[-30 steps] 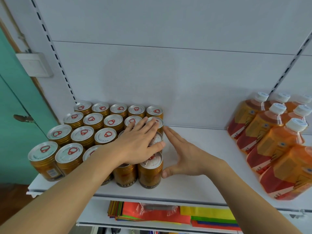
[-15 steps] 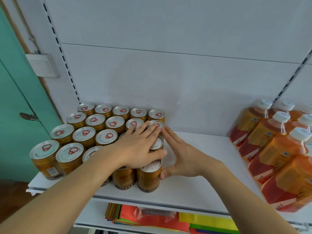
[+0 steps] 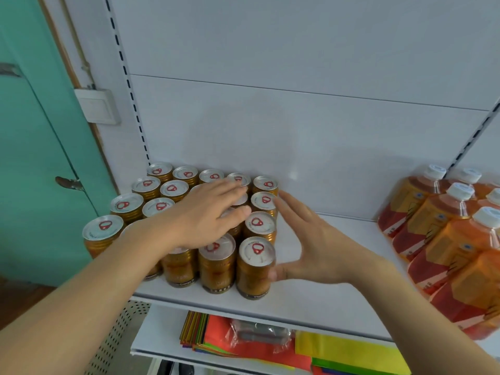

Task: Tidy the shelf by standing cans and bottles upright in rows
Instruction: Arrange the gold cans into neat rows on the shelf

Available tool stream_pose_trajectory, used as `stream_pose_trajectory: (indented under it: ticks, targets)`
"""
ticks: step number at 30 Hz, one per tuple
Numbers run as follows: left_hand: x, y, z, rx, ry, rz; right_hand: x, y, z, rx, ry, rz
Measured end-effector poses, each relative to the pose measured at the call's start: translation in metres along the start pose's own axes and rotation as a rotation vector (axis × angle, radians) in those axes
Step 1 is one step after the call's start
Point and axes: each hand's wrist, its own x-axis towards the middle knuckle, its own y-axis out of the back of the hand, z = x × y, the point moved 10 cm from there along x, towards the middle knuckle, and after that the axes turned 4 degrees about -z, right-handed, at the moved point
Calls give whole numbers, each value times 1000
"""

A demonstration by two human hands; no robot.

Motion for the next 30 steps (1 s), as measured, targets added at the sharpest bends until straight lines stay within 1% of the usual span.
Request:
stream_pose_trajectory:
  ticks: [1,3,5,7,12,17,20,23,26,28,30]
  targets:
    - [-12,4,-5,27,-10,-4,0,-4,-11,-45,8,-1]
    - [-33,4,-21,111,-4,-65,2,-16,-32,-170,-4,-21]
    - [-50,-1,-41,188,30,-148,9,-25,-46,-294,-48,-15]
    - [-63,-3,-57,242,45,-190,18,-33,-57,-346,-96,-11]
    - [-72,-14,-86,337,39,-183,38,-48,-76,-410,-165,26]
    - [-66,-31,-91,325,-31,-226,43,-55,-72,-424,-221,18]
    - [-63,-33,-92,331,-56,-206,42,-53,-71,-436,-246,-4]
    - [-67,-25,-88,275,-86,-169,38,-49,-77,-442,-257,5]
    - [-79,-3,-104,214,-60,-129,39,-38,-100,-454,-251,75]
    - [-87,5,-128,274,-4,-148,50,-39,-125,-467,-197,100]
    - [-92,2,-149,318,52,-193,67,-49,-144,-462,-146,82]
